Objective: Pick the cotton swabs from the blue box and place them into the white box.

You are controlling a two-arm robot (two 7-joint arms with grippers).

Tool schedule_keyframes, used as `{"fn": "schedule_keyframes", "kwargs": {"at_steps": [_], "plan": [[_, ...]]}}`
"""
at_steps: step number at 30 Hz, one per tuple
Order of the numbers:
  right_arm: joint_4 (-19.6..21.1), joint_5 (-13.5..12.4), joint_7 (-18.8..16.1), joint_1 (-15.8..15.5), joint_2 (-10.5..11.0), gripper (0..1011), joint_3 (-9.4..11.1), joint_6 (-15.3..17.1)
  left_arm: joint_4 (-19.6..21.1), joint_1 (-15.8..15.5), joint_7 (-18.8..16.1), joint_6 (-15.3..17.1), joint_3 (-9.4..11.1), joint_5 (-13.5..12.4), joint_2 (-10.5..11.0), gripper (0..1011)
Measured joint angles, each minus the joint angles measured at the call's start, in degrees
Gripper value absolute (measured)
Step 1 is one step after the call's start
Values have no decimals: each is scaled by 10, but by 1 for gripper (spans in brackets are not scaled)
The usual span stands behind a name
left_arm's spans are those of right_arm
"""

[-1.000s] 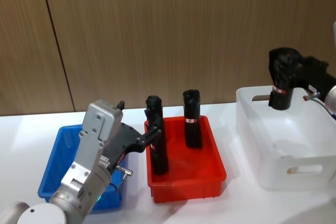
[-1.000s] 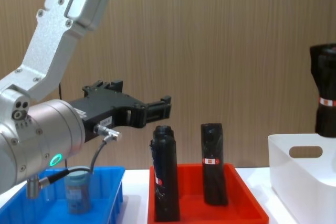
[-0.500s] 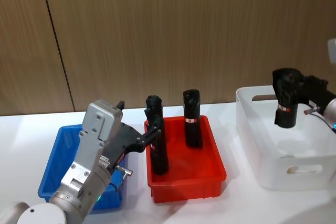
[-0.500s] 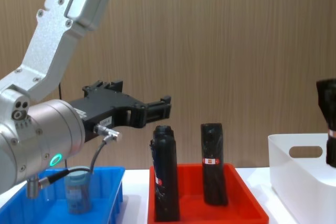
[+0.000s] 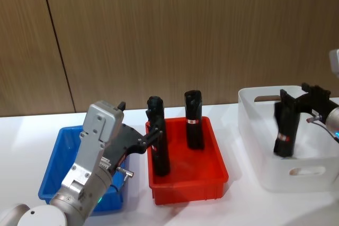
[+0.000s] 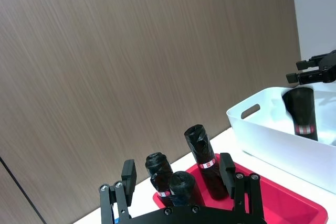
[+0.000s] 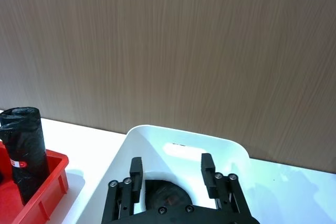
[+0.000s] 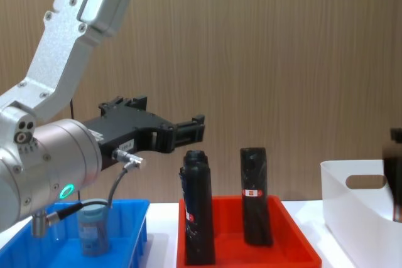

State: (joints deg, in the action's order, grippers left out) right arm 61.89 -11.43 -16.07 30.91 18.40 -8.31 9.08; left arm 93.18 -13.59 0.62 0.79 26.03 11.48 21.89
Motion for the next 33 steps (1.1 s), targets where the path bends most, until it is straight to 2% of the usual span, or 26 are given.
{"fn": "schedule_keyframes", "kwargs": {"at_steps": [1, 6, 7, 9, 13, 33], "plan": [[-3, -1, 1, 0, 0, 692, 0, -2, 0, 0, 0, 0, 0, 0, 0, 1004], [-5, -10, 2, 0, -1, 830, 1, -13, 0, 0, 0, 0, 0, 0, 0, 1004], [-5, -11, 2, -1, -1, 830, 2, -15, 0, 0, 0, 0, 0, 0, 0, 1004], [-3, -14, 2, -2, -1, 922, 2, -18, 0, 0, 0, 0, 0, 0, 0, 1004], [6, -21, -1, -7, 0, 1002, 4, -25, 0, 0, 0, 0, 0, 0, 0, 1004], [27, -36, -11, -17, 2, 1002, 6, -36, 0, 0, 0, 0, 0, 0, 0, 1004]]}}
